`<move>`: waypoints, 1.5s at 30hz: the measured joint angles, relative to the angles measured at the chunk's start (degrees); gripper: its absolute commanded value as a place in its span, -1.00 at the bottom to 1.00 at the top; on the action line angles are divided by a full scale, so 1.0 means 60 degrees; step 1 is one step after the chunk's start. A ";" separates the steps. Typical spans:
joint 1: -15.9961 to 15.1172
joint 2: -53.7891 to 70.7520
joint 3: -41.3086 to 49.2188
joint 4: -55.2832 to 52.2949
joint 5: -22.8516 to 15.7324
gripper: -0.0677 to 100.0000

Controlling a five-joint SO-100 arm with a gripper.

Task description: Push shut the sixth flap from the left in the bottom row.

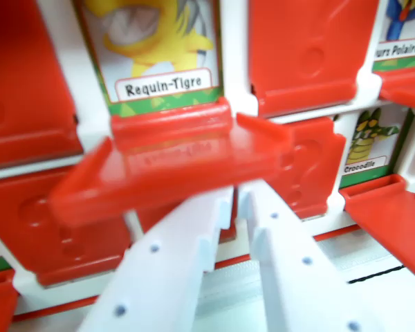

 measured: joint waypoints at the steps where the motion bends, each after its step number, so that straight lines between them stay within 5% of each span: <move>1: -0.0044 0.0146 0.0117 0.0073 0.0044 -1.00; 17: -0.0527 0.4995 0.1216 0.4497 0.0762 -1.00; 28: -0.1113 0.7573 0.0981 0.6973 0.0176 -1.00; 45: -0.2168 0.8496 -0.0366 0.7925 0.0776 -1.00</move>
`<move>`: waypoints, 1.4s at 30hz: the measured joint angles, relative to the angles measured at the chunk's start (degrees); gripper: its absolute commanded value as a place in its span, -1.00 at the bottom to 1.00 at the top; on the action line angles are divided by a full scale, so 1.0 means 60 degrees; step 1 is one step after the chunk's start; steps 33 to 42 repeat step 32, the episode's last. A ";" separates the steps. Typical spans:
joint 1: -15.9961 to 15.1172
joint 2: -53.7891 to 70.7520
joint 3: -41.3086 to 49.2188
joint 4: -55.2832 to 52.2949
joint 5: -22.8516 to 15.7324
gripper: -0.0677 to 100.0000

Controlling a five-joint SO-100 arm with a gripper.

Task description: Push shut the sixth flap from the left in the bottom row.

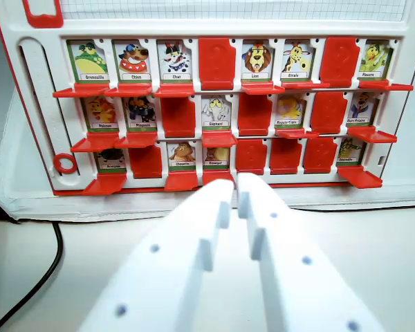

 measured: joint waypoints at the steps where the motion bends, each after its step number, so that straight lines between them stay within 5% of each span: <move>1: -0.0029 0.0000 0.0000 0.0000 0.0029 -1.00; 42: 0.0029 0.0000 0.0000 0.0000 0.0044 -1.00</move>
